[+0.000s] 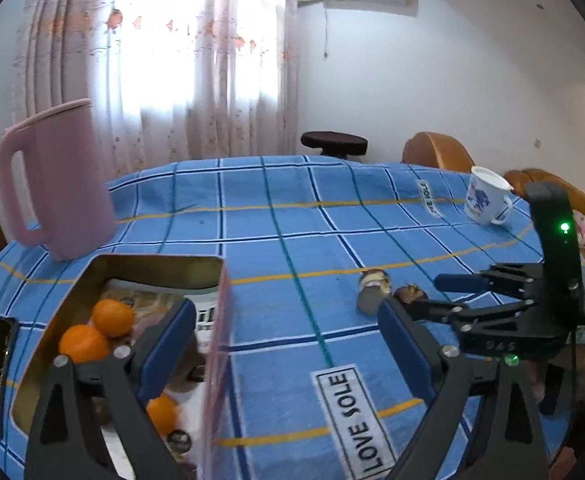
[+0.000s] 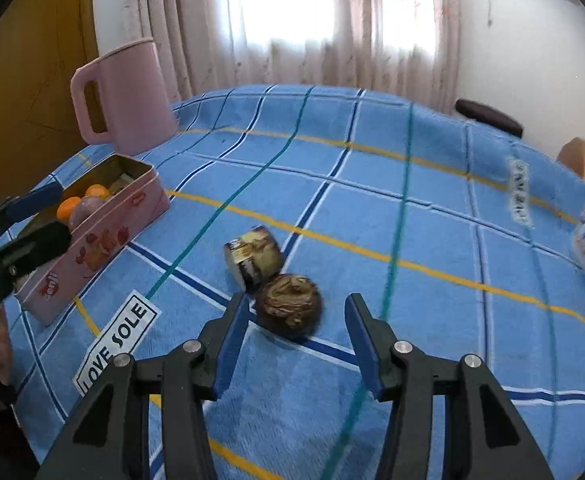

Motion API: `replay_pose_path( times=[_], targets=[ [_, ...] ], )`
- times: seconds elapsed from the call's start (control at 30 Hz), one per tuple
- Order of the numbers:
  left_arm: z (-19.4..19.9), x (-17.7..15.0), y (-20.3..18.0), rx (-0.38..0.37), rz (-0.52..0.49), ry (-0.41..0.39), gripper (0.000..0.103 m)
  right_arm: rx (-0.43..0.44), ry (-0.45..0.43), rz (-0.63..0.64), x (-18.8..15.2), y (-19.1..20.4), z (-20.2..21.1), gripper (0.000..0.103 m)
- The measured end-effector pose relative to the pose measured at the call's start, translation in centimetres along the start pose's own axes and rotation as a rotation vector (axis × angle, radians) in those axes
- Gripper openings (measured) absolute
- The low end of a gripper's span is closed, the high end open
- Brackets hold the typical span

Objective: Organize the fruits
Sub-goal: 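Grasp the swirled brown fruit with the right tool while the left tool grasps a white-brown cylinder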

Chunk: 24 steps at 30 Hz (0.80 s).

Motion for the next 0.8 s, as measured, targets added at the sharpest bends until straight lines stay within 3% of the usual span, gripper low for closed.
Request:
replay_pose_path(
  times=[0.1,0.2,0.3,0.43,0.63,0.8],
  targets=[
    [-0.7,0.2,-0.8,0.0,-0.018,0.011,0.095,0.02,0.01,-0.009,0.1,0.3,-0.5,0.052],
    [-1.6,0.2,-1.2,-0.002,-0.031,0.028,0.095,0.041,0.069,-0.016,-0.3,0.4,-1.8,0.042],
    [-2.3,0.2,-1.8,-0.006,-0.041,0.042,0.095,0.047,0.073,-0.024,-0.2,0.4,-1.9,0.041],
    [-3.3,0.2,-3.3,-0.02,-0.061,0.063,0.095,-0.02,0.008,-0.058,0.2,-0.7,-0.5,0.04],
    [-5.7,0.3,-5.2,-0.043,-0.079,0.111,0.094,-0.22,-0.037,-0.122,0.1,-3.9,1.3,0.04],
    [-8.3,0.2,-6.6,-0.077,-0.081,0.179,0.09,-0.218,-0.046,-0.158,-0.1,-5.1,1.9,0.04]
  ],
)
Point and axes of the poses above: each gripper's, at about its wrist camera, not at the fingertips, and z roughly against the way its jaws point, y to its left, x to its top, the point moved 8 cm from there along -z, roughly the way its jaws point
